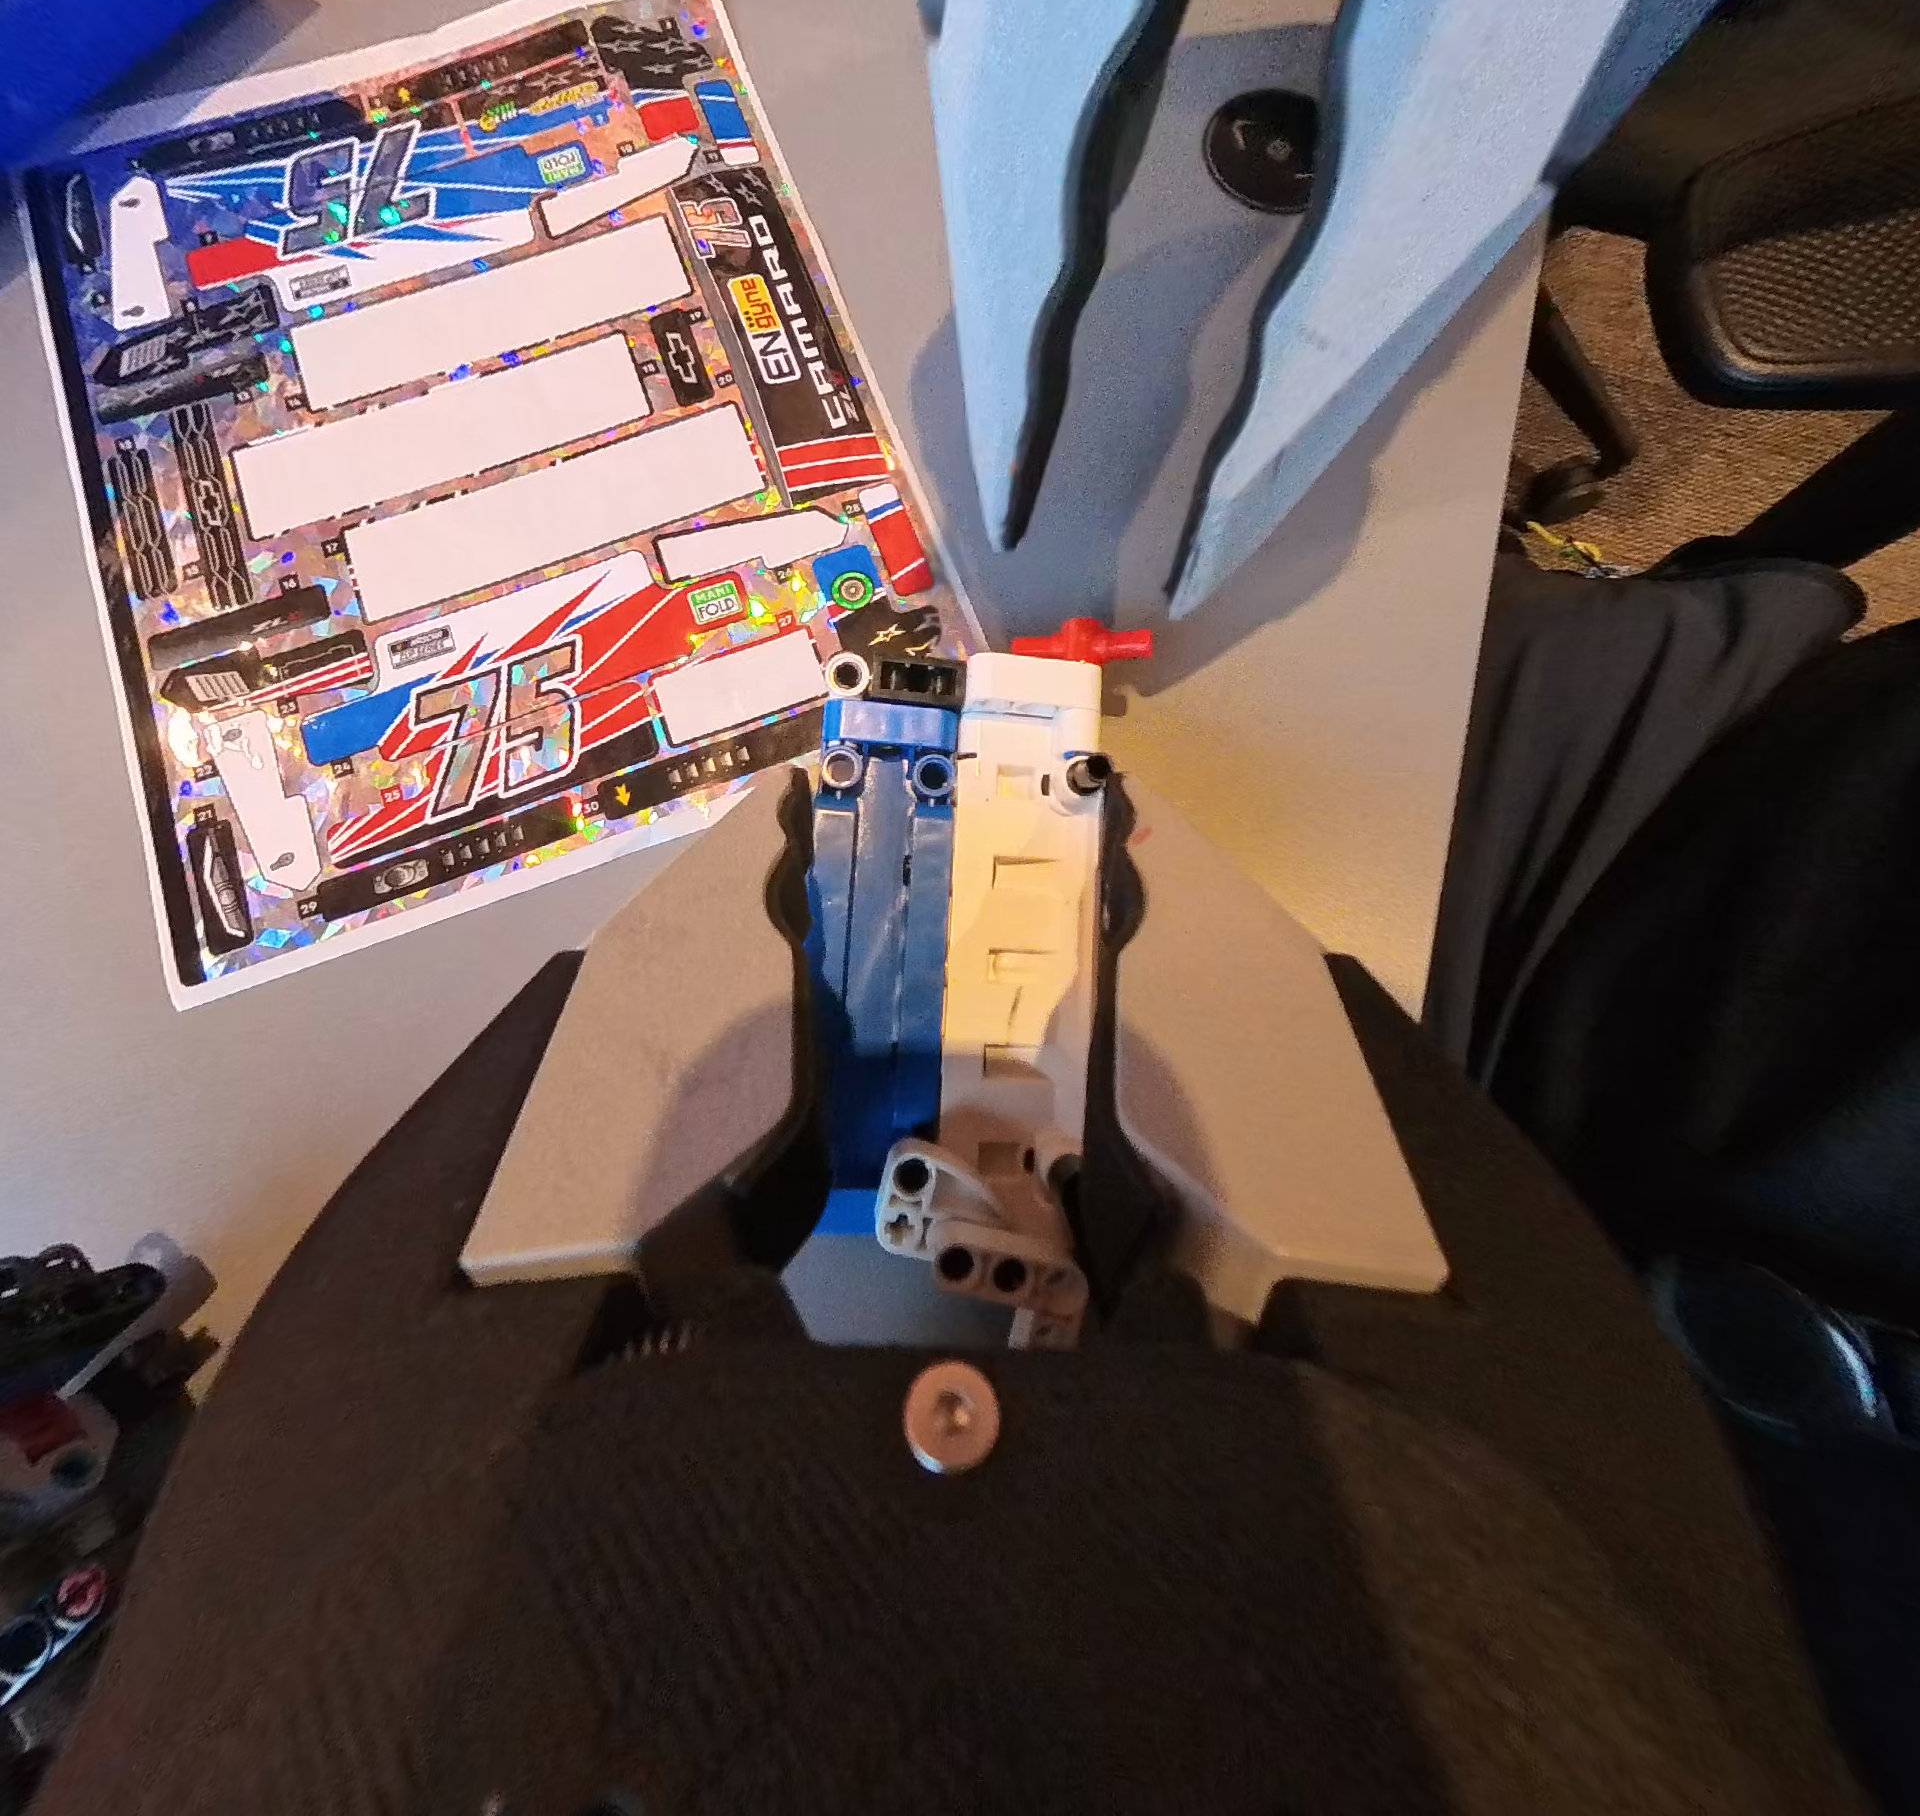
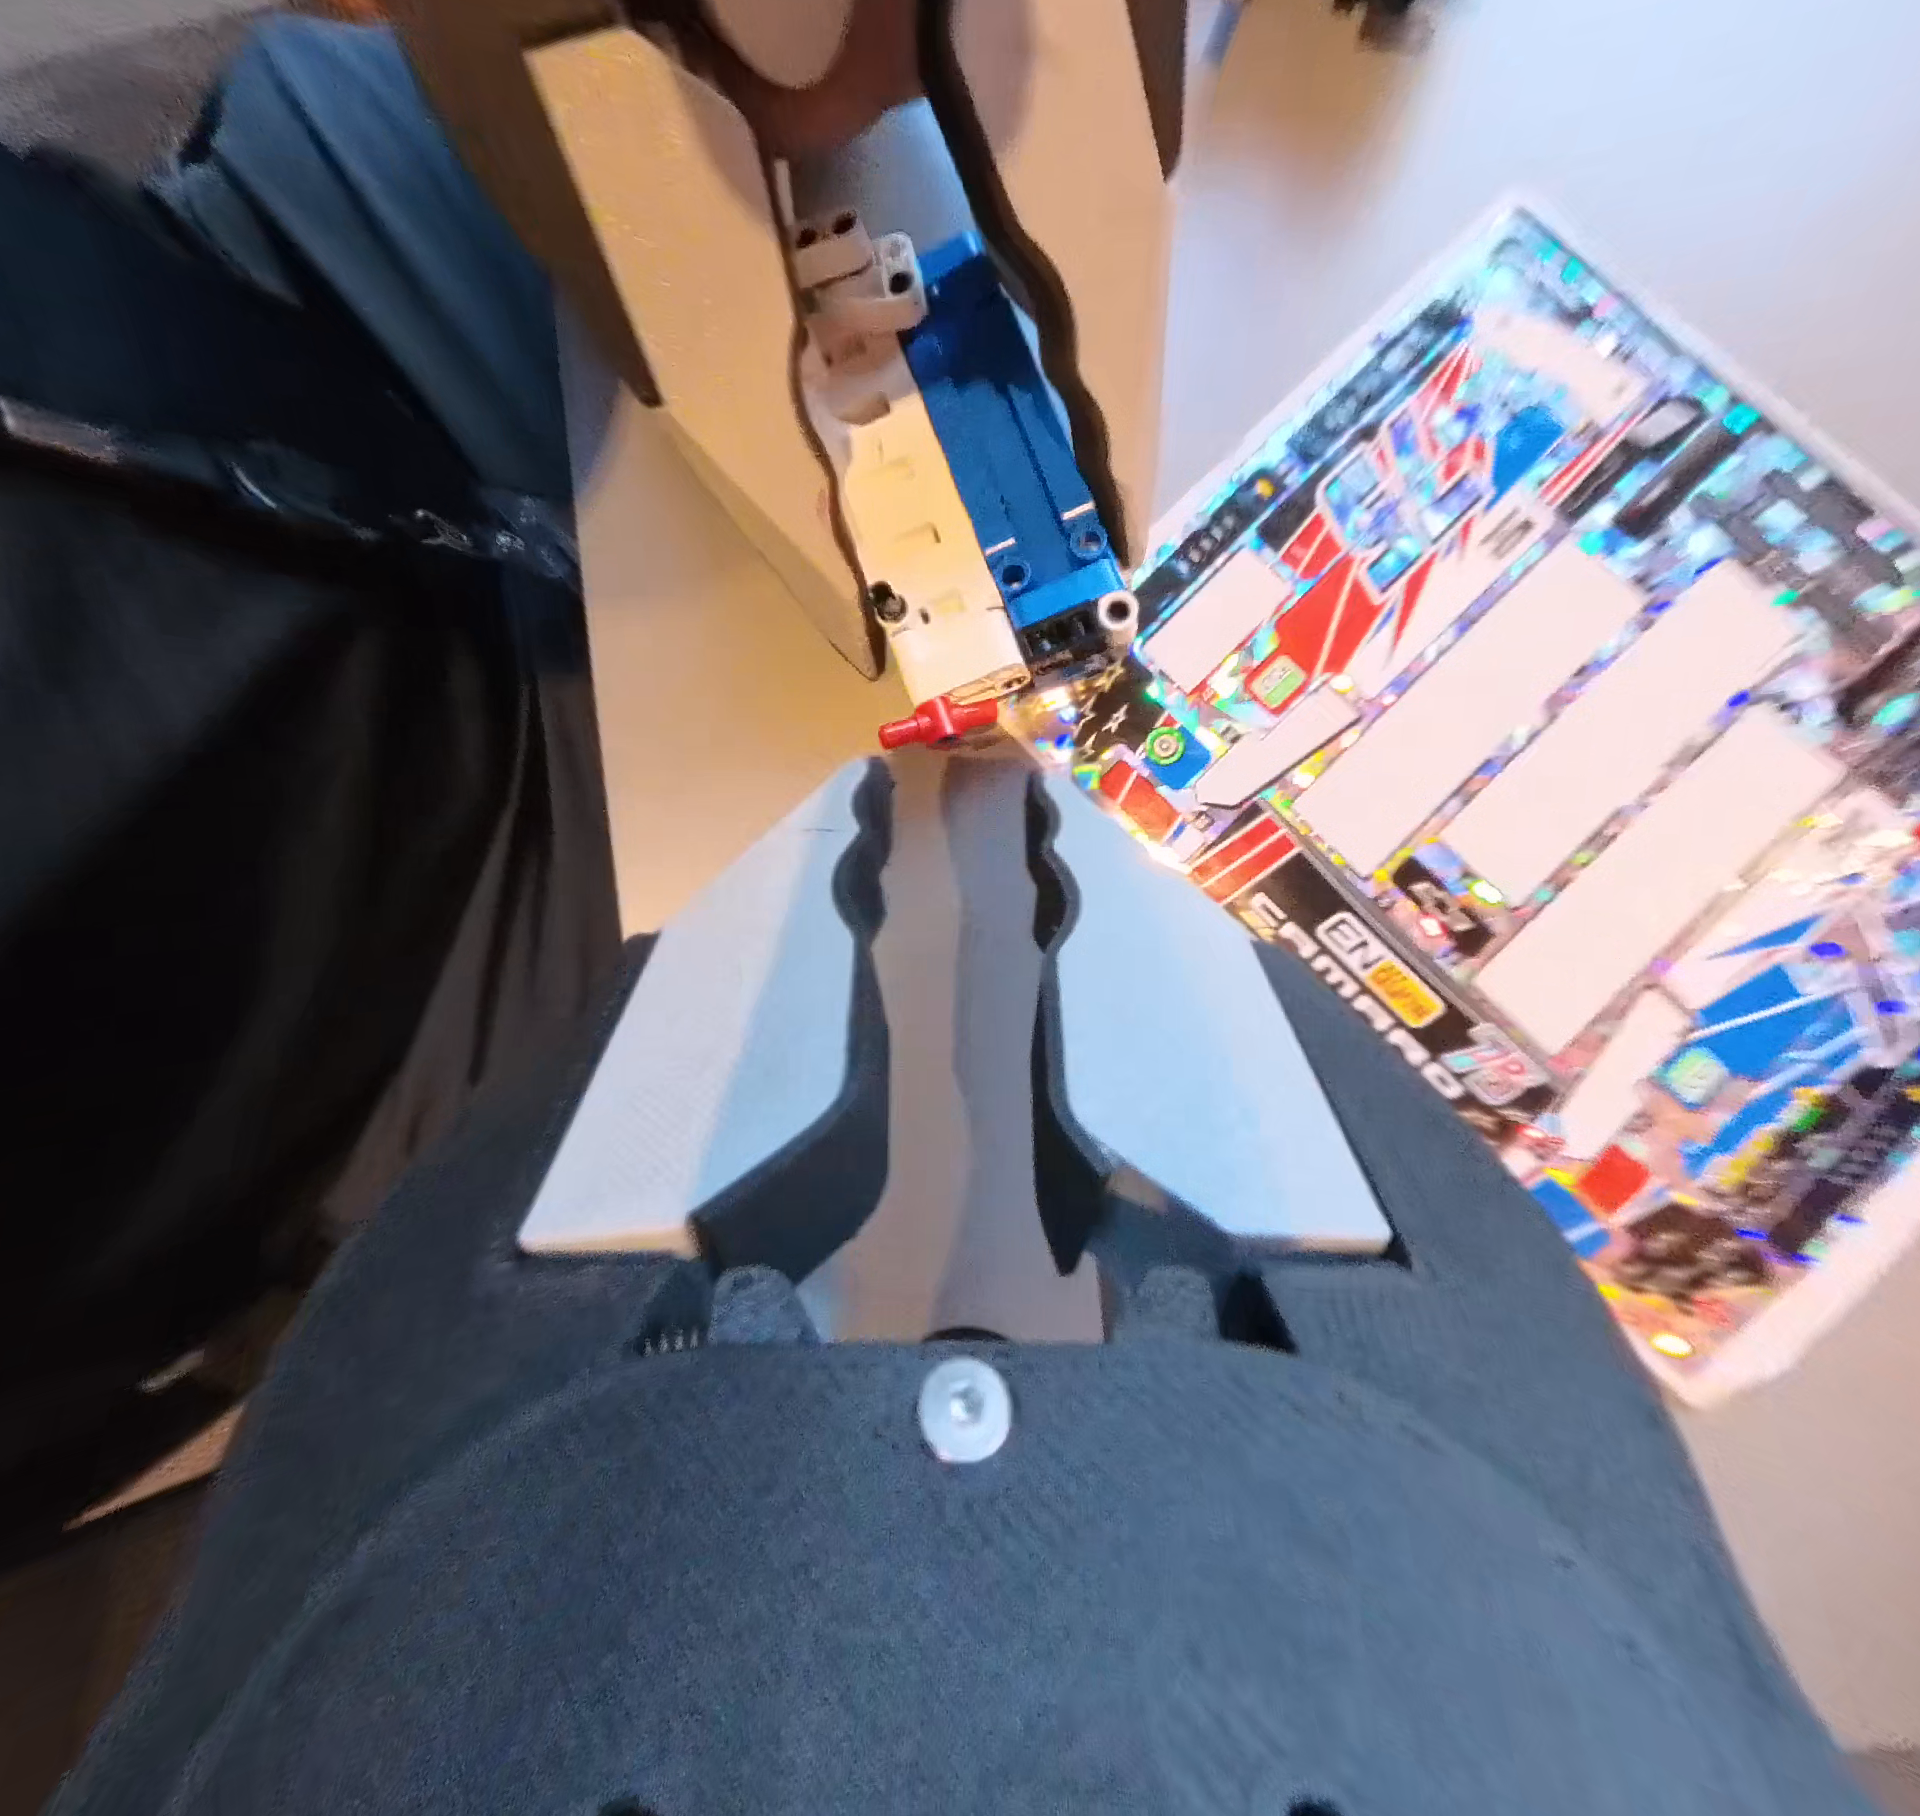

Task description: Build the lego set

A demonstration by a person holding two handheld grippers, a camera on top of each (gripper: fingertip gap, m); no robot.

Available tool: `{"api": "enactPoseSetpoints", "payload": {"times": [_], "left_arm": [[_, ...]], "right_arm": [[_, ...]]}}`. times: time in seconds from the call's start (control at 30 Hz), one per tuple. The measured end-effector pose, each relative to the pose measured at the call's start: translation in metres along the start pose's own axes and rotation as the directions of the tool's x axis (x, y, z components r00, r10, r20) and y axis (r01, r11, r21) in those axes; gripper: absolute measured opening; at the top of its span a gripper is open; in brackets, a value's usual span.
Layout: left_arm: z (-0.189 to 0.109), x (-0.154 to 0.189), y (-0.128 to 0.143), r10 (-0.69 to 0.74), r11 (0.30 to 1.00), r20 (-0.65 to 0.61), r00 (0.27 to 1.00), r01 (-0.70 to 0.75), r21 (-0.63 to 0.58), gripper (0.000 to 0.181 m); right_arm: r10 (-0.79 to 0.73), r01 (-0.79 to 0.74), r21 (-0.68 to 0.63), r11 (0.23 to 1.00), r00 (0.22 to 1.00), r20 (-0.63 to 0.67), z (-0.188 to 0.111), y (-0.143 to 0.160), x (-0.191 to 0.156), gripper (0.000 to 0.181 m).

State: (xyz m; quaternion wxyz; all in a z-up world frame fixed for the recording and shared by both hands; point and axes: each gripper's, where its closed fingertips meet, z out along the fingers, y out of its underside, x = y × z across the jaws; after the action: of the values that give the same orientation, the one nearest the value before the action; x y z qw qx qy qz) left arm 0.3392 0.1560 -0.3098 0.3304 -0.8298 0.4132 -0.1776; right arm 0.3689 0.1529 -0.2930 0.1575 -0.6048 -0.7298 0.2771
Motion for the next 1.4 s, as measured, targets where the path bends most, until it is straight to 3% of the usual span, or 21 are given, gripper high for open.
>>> {"api": "enactPoseSetpoints", "payload": {"times": [0.1,0.23,0.33,0.4,0.6,0.73,0.8,1.2,1.27,1.4], "left_arm": [[0.000,0.000,0.000,0.012,1.000,0.006,1.000,-0.012,0.000,0.054],[0.000,0.000,0.000,-0.006,1.000,-0.010,1.000,0.006,0.001,0.053],[-0.001,0.001,0.000,-0.020,1.000,-0.026,0.999,0.020,0.007,0.053],[0.000,0.001,0.000,-0.008,1.000,-0.024,1.000,0.009,0.004,0.053],[0.000,0.001,0.000,-0.004,1.000,-0.019,1.000,0.004,-0.001,0.054],[0.000,0.001,0.000,-0.007,1.000,-0.016,1.000,0.007,-0.001,0.053],[0.000,0.001,0.000,-0.009,1.000,-0.013,1.000,0.009,-0.001,0.053],[0.000,0.001,0.000,-0.014,1.000,-0.018,1.000,0.015,0.002,0.053],[0.000,0.001,0.000,-0.013,1.000,-0.019,1.000,0.013,0.002,0.053],[0.000,0.001,0.000,-0.009,1.000,-0.019,1.000,0.009,0.001,0.054]], "right_arm": [[0.103,-0.105,0.017,0.994,0.991,0.083,0.011,0.004,-0.003,0.025],[0.113,-0.133,0.096,0.986,0.975,0.189,0.009,-0.002,-0.013,0.003],[0.030,-0.055,0.152,0.987,0.986,0.166,0.006,-0.003,-0.017,0.012],[0.006,-0.032,0.183,0.983,0.989,0.144,0.004,-0.005,-0.018,0.007],[0.182,-0.238,0.207,0.949,0.949,0.257,-0.001,-0.012,-0.006,0.018],[0.186,-0.224,0.144,0.964,0.954,0.236,0.016,-0.004,-0.006,0.027],[0.179,-0.216,0.146,0.965,0.956,0.234,0.018,-0.004,-0.008,0.023],[-0.071,0.071,-0.001,0.997,0.997,-0.018,0.019,0.005,-0.005,0.016],[-0.059,0.059,0.020,0.998,0.998,0.000,0.014,0.004,-0.005,0.014],[0.084,-0.105,0.126,0.986,0.983,0.163,0.005,-0.007,-0.005,0.018]]}}
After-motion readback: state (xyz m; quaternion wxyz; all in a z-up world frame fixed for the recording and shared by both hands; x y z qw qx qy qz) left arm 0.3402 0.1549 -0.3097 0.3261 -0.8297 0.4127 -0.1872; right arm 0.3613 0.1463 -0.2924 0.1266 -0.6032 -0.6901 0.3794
